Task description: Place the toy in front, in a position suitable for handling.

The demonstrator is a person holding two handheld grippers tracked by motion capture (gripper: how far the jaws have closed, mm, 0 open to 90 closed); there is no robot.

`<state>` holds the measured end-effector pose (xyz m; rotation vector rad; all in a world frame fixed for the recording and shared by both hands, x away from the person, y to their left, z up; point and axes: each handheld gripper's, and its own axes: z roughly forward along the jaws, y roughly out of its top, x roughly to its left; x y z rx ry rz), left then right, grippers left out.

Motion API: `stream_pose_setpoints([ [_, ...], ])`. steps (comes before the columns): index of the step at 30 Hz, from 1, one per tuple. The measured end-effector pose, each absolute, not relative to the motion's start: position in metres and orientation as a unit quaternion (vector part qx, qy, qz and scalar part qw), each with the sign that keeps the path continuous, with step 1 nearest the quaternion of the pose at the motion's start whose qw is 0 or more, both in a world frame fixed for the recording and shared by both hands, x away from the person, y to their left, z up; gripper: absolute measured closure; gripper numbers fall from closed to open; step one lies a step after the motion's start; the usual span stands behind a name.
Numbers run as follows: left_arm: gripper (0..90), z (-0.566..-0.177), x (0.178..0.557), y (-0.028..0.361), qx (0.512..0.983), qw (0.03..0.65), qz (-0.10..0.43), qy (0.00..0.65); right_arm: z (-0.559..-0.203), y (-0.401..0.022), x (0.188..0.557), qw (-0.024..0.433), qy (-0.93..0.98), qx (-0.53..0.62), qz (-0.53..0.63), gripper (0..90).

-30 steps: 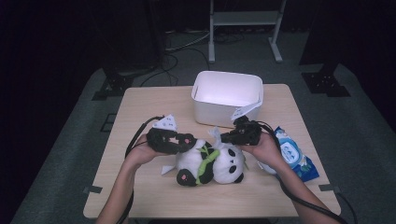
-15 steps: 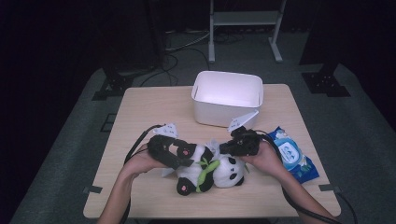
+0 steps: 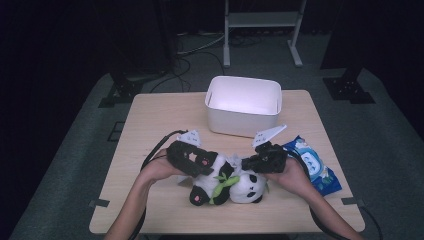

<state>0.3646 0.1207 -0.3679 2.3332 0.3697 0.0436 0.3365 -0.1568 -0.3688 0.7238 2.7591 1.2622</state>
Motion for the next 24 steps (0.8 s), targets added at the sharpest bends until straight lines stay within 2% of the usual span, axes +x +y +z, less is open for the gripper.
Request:
stream_pose_setpoints([
  [5, 29.9, -0.359, 0.371, 0.108, 0.915, 0.378, 0.016, 0.144, -0.371, -0.169, 0.332, 0.01, 0.875, 0.245, 0.418, 83.3],
  [13, 21.8, -0.356, 0.358, 0.118, 0.925, 0.354, 0.005, 0.137, -0.377, -0.165, 0.324, -0.002, 0.869, 0.235, 0.435, 83.6],
  [18, 21.1, -0.342, 0.349, 0.128, 0.913, 0.386, 0.0, 0.131, -0.375, -0.156, 0.318, 0.01, 0.877, 0.222, 0.426, 83.6],
  [24, 20.3, -0.324, 0.343, 0.133, 0.906, 0.405, 0.009, 0.125, -0.375, -0.155, 0.312, 0.0, 0.881, 0.215, 0.422, 83.8],
])
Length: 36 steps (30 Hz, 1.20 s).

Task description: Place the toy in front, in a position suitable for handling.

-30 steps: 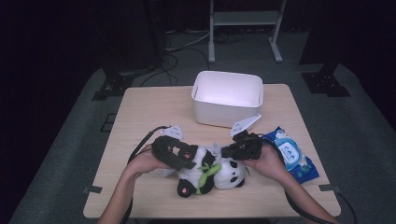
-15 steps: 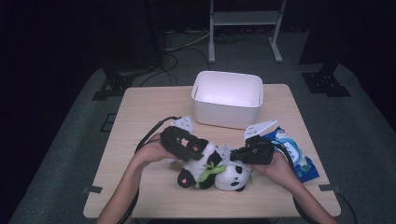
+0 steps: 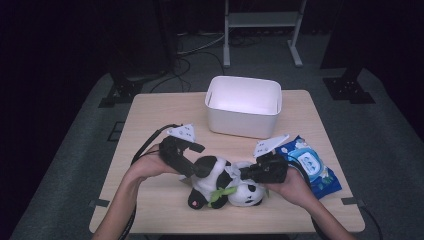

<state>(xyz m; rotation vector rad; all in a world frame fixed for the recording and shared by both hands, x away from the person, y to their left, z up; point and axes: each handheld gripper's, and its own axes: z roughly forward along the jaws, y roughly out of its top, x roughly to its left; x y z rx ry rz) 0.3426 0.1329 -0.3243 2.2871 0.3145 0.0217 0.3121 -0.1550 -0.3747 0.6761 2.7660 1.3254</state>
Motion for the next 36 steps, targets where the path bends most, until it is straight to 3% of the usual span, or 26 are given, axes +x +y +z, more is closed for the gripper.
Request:
stream_pose_setpoints([
  [8, 20.4, -0.319, 0.343, 0.138, 0.902, 0.409, 0.01, 0.133, -0.375, -0.154, 0.304, -0.001, 0.884, 0.204, 0.422, 84.0],
  [20, 20.0, -0.357, 0.338, 0.144, 0.896, 0.417, -0.064, 0.139, -0.348, -0.132, 0.298, 0.02, 0.896, 0.165, 0.413, 83.9],
  [30, 20.0, -0.369, 0.329, 0.153, 0.885, 0.442, -0.061, 0.136, -0.344, -0.074, 0.313, 0.026, 0.913, 0.126, 0.387, 84.0],
  [36, 20.3, -0.373, 0.324, 0.157, 0.88, 0.452, -0.061, 0.136, -0.339, -0.081, 0.314, 0.037, 0.921, 0.127, 0.366, 83.9],
])
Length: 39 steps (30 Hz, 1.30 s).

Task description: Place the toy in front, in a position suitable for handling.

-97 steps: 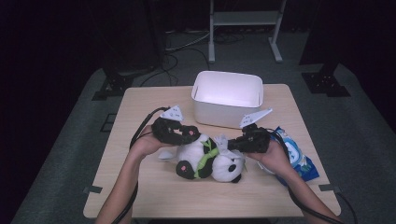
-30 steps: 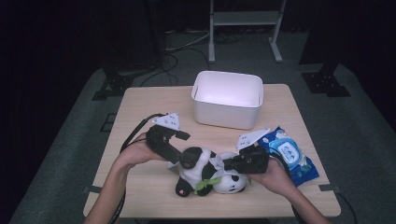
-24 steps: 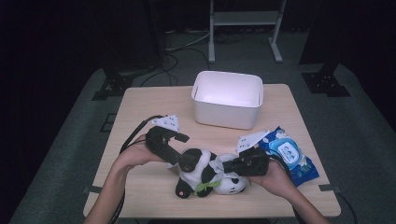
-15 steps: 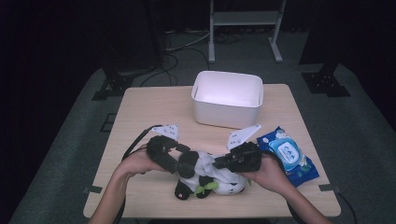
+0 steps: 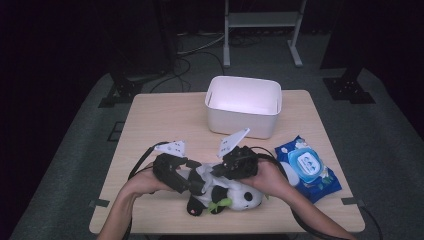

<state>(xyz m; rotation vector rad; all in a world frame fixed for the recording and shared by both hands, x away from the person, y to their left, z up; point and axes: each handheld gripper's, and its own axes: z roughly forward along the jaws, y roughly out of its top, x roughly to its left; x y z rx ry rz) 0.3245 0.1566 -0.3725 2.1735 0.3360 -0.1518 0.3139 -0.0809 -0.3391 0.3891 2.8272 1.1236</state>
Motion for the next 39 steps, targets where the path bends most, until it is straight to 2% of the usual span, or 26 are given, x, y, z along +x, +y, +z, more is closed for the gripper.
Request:
stream_pose_setpoints([
  [21, 20.3, -0.368, 0.314, 0.153, 0.895, 0.425, -0.049, 0.126, -0.351, -0.178, 0.3, 0.046, 0.897, 0.22, 0.381, 83.5],
  [33, 20.3, -0.368, 0.312, 0.154, 0.895, 0.424, -0.051, 0.128, -0.37, -0.202, 0.298, 0.035, 0.885, 0.253, 0.389, 83.5],
  [39, 20.3, -0.367, 0.313, 0.153, 0.897, 0.42, -0.049, 0.126, -0.363, -0.195, 0.299, 0.028, 0.882, 0.242, 0.403, 83.6],
])
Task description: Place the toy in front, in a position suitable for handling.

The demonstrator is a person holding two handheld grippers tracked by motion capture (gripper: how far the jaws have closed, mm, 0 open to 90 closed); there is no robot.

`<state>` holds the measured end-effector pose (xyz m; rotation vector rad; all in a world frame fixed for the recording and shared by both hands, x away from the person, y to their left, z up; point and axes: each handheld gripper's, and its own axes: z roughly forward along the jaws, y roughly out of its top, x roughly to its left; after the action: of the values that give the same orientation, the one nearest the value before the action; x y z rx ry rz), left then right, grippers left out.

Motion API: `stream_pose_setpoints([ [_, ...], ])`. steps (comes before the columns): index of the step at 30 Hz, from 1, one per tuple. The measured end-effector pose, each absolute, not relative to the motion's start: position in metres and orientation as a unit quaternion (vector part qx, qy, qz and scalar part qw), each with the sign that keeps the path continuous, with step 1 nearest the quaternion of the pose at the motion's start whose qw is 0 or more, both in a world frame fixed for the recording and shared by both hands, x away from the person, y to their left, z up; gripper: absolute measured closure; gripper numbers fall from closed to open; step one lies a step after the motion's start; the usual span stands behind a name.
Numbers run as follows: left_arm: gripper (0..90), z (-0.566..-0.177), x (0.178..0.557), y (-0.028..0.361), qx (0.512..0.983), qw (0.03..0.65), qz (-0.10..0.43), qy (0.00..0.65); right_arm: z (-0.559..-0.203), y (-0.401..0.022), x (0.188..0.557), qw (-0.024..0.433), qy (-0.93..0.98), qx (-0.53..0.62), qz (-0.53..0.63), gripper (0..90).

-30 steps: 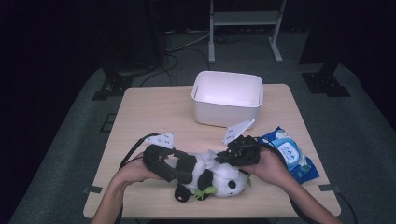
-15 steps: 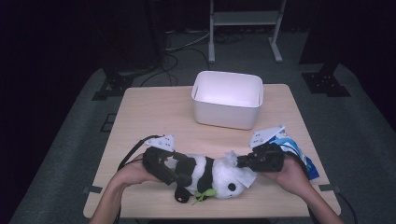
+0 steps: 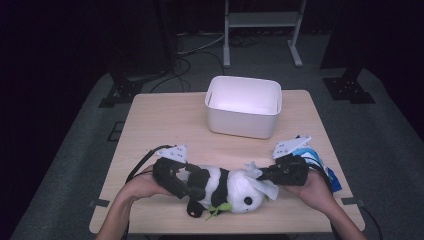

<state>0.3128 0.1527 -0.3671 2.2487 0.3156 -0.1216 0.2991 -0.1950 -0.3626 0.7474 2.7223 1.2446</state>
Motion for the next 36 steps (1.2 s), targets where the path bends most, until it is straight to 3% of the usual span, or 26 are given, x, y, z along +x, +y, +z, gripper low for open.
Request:
stream_pose_setpoints([
  [15, 20.1, -0.371, 0.311, 0.155, 0.887, 0.443, -0.041, 0.126, -0.347, -0.096, 0.308, 0.008, 0.913, 0.138, 0.385, 83.6],
  [26, 20.1, -0.371, 0.311, 0.154, 0.886, 0.444, -0.04, 0.127, -0.339, -0.047, 0.312, -0.004, 0.923, 0.096, 0.372, 83.6],
  [30, 20.1, -0.373, 0.312, 0.157, 0.883, 0.449, -0.041, 0.129, -0.338, -0.042, 0.314, -0.008, 0.926, 0.089, 0.367, 83.6],
  [36, 20.1, -0.372, 0.311, 0.156, 0.885, 0.447, -0.041, 0.128, -0.336, -0.068, 0.317, 0.007, 0.926, 0.114, 0.36, 83.5],
])
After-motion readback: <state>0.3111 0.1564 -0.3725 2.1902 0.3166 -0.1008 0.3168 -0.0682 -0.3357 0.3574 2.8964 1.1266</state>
